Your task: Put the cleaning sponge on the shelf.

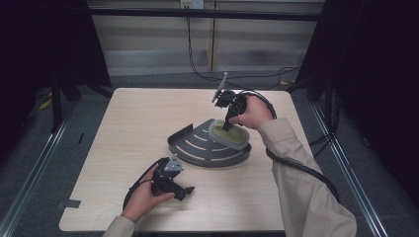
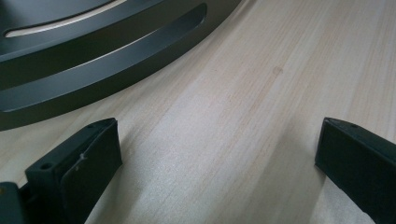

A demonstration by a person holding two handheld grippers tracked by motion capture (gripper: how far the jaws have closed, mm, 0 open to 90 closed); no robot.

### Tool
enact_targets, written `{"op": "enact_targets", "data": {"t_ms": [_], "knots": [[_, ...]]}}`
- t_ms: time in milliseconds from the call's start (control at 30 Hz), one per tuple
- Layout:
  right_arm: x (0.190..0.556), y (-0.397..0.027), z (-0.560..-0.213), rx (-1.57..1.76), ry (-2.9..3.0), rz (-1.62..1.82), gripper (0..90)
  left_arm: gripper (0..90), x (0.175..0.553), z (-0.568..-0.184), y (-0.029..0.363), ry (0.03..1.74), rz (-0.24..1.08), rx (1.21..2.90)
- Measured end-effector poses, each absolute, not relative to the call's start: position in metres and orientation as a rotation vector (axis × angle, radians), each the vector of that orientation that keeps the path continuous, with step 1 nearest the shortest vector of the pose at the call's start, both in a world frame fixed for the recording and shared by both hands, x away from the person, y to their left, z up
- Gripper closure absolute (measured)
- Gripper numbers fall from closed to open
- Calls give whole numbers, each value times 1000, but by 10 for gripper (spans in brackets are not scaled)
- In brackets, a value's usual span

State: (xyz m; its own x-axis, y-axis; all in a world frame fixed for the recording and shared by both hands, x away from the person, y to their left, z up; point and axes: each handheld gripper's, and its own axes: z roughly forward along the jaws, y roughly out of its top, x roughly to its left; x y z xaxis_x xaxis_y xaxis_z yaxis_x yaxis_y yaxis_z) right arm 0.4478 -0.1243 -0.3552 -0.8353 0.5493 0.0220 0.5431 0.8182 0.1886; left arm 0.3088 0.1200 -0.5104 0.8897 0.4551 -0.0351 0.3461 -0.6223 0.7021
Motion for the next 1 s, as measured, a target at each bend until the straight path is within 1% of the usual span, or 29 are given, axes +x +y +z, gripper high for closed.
{"op": "enact_targets", "data": {"t_ms": [1000], "knots": [[457,-120,-381,950,2976,289,711,0,309,-510,120,572,187,2299]]}}
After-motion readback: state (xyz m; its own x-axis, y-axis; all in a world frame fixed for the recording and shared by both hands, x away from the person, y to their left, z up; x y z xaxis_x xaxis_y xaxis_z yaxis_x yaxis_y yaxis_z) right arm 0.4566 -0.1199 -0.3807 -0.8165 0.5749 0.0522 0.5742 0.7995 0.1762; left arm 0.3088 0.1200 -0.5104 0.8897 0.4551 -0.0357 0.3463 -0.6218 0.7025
